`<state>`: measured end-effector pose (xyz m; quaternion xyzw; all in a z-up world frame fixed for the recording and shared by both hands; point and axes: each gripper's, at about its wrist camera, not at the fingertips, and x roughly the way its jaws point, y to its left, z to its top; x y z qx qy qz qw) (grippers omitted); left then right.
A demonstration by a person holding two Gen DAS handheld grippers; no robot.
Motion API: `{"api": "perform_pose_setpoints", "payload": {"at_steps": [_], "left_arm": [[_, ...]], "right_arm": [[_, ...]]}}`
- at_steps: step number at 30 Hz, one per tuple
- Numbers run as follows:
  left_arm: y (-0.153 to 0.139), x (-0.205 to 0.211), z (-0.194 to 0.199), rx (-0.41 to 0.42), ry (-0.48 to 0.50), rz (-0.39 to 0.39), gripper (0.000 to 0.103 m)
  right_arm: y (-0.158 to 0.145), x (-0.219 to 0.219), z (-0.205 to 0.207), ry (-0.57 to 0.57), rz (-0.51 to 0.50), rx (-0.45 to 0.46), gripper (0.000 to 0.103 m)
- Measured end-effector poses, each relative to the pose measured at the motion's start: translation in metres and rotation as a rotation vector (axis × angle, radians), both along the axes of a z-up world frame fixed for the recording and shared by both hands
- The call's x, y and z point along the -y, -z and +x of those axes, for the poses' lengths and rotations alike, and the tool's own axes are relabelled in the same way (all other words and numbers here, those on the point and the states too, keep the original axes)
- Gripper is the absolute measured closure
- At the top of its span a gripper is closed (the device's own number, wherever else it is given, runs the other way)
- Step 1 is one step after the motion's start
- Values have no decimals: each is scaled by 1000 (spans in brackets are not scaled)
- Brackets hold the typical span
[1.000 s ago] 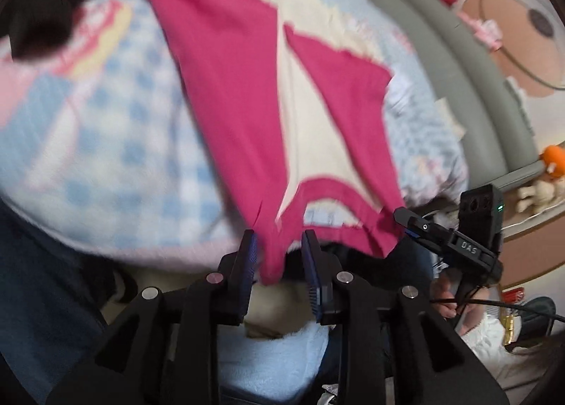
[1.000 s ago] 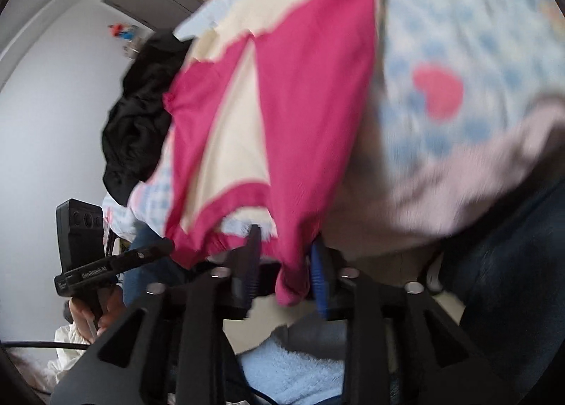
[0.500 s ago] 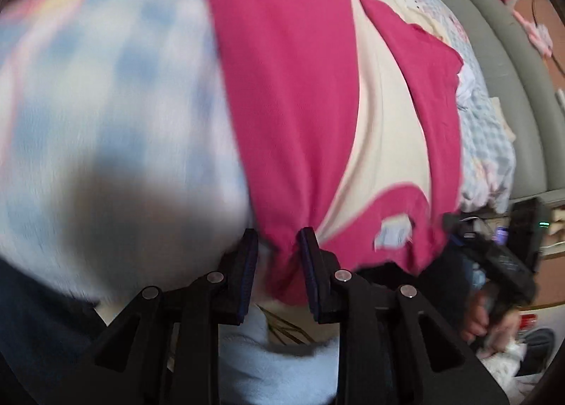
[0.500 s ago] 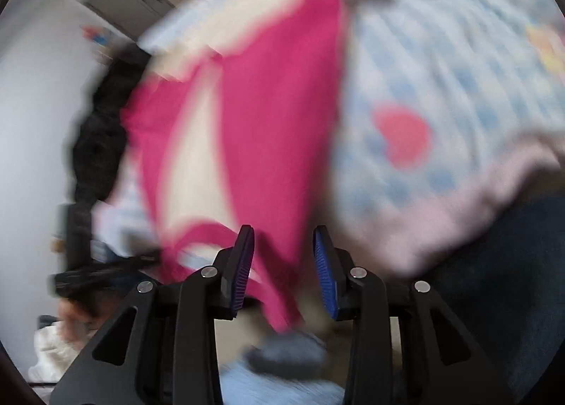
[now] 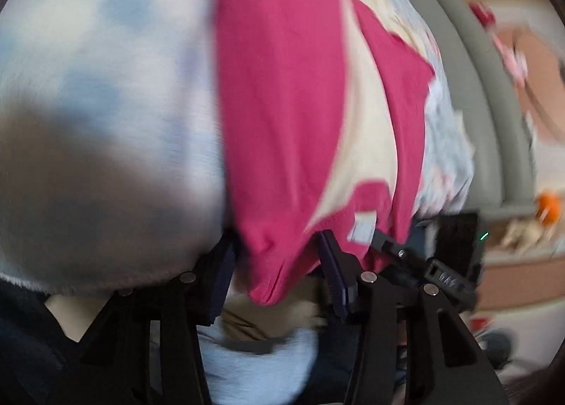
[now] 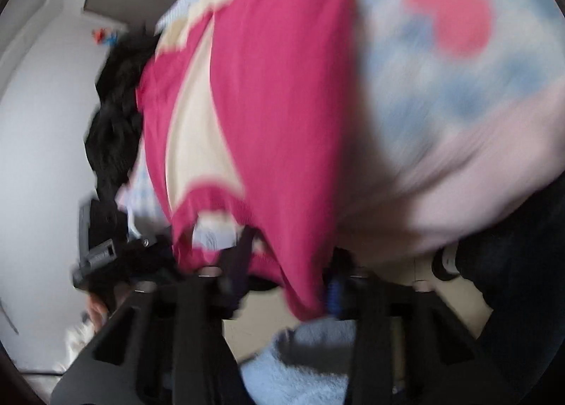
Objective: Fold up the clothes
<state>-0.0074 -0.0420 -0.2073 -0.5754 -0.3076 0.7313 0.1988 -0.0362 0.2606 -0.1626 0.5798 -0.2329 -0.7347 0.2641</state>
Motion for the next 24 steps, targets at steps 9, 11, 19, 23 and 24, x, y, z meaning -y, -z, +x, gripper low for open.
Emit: {"api": "perform_pose_setpoints", "payload": {"at_steps": [9, 11, 19, 23, 24], "left_arm": [[-65, 16, 5, -125, -46, -45, 96], [-88, 15, -11, -160, -21, -37, 96], [-115, 34, -175, -254, -121, -124, 55], [-110, 53, -182, -310, -198, -114, 55], [-108, 58, -177, -323, -201, -117, 53]], "right_arm": [[-67, -19, 4, -18, -95, -158, 97], [-84, -20, -3, -38, -125, -182, 97], [-135, 9, -137, 59, -35, -344, 54], [-131, -1, -154, 149, -46, -340, 51], [-132, -5, -149, 157, -65, -361, 44]]}}
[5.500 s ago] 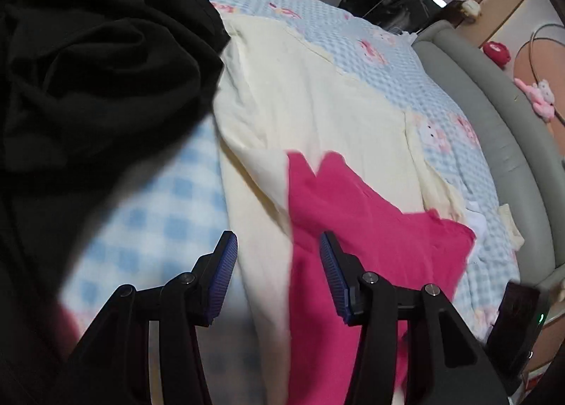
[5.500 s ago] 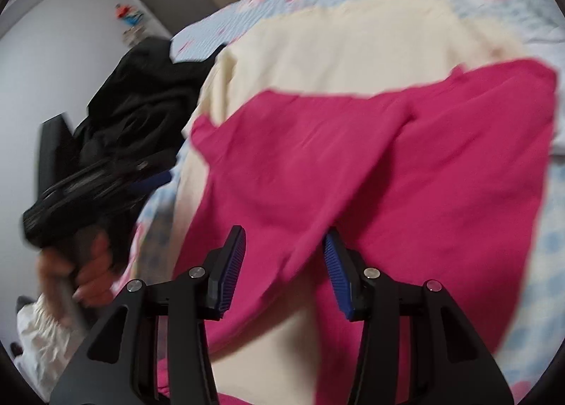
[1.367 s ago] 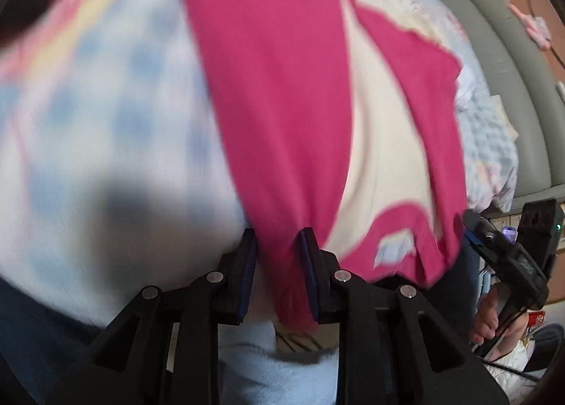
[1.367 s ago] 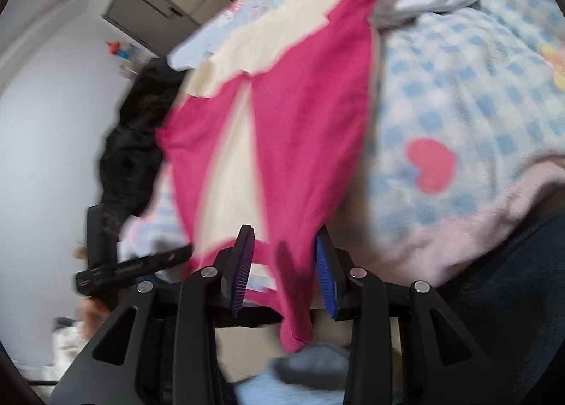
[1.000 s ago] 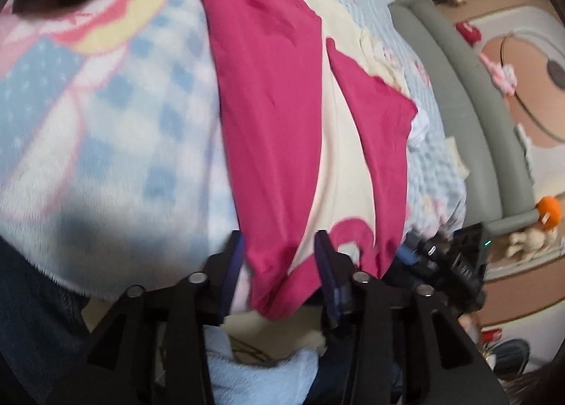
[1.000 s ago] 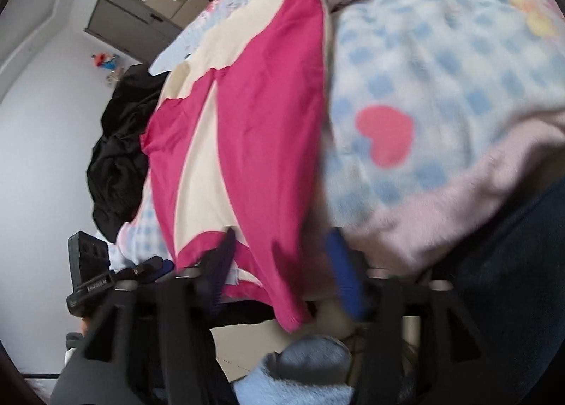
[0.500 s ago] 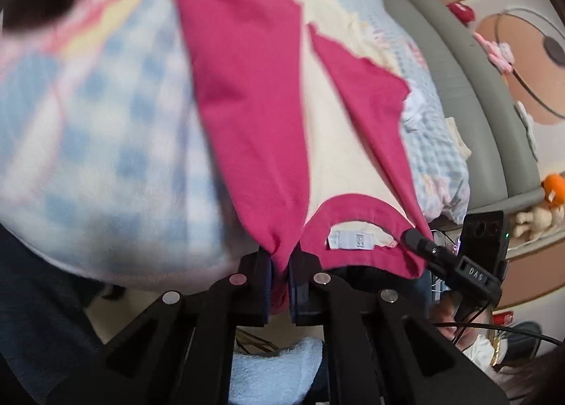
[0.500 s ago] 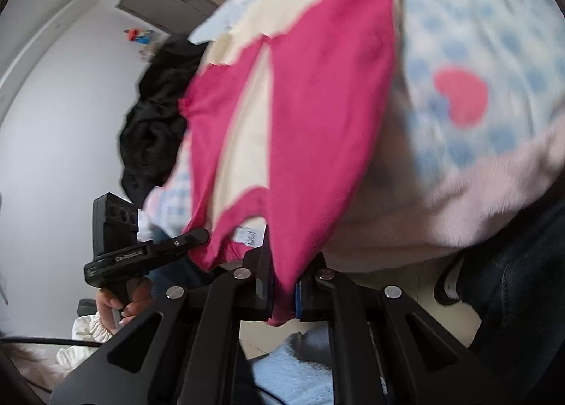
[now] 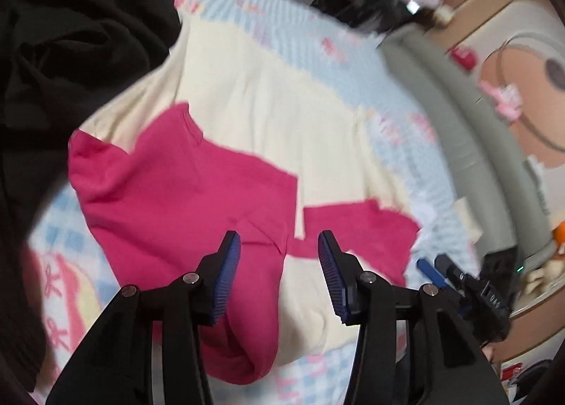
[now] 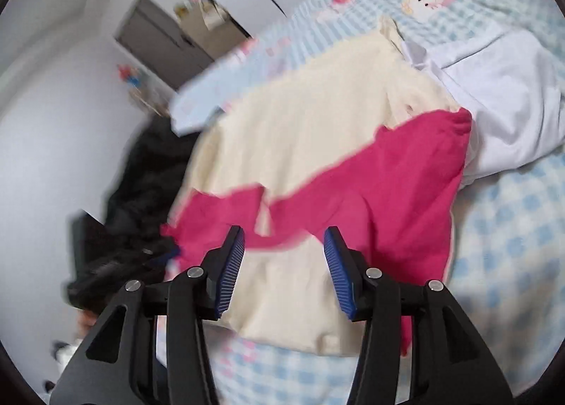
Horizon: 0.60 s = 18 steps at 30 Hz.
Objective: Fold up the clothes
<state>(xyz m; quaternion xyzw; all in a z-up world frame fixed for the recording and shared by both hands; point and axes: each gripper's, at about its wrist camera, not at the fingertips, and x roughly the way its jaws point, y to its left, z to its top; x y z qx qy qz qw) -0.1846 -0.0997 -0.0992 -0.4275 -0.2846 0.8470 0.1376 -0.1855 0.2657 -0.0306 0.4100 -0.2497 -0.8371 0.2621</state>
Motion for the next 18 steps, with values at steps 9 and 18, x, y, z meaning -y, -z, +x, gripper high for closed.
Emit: {"api": "perform_pose_setpoints", "payload": {"at_steps": [9, 18], "left_arm": [[33, -20, 22, 8, 182, -90, 39], [22, -37, 8, 21, 190, -201, 94]], "right_arm": [[44, -15, 32, -6, 210, 80, 39], [40, 40, -3, -190, 378, 5, 95]]}}
